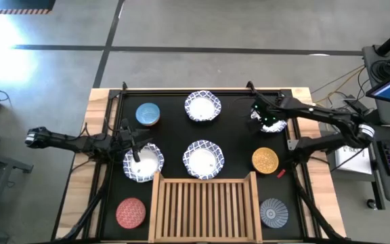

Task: Place and stack bowls onto a shelf
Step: Put the white patterned bowl on the shelf, then stack the white patterned bowl on top of the white patterned bowl on the shelf

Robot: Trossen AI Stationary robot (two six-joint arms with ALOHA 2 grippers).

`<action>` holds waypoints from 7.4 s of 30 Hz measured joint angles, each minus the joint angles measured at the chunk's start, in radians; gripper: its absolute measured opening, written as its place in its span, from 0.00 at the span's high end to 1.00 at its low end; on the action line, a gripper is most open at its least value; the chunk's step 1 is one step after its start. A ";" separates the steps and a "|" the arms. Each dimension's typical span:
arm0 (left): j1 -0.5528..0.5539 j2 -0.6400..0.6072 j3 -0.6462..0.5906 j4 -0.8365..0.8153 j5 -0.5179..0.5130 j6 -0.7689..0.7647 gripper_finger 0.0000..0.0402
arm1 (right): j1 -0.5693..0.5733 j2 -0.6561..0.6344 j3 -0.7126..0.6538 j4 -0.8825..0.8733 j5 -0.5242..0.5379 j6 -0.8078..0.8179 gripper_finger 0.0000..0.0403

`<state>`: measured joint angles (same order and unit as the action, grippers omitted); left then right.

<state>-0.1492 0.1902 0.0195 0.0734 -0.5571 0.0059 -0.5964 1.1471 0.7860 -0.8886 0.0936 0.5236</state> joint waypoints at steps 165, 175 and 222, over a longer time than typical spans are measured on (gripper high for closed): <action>0.000 0.000 0.000 0.022 0.000 -0.146 0.56 | 1.266 0.452 0.501 0.292 -0.177 -0.131 0.75; 0.000 0.000 0.000 0.022 0.000 -0.146 0.56 | 1.266 0.450 0.620 0.154 -0.174 -0.132 0.69; -0.001 0.610 0.670 -1.075 0.198 -0.985 0.56 | 0.689 0.414 0.716 -0.244 -0.067 -0.465 0.69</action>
<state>-0.1501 0.7999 0.6895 -1.0020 -0.3596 -0.9792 0.0928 1.5612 1.5017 -1.1321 0.0269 0.0581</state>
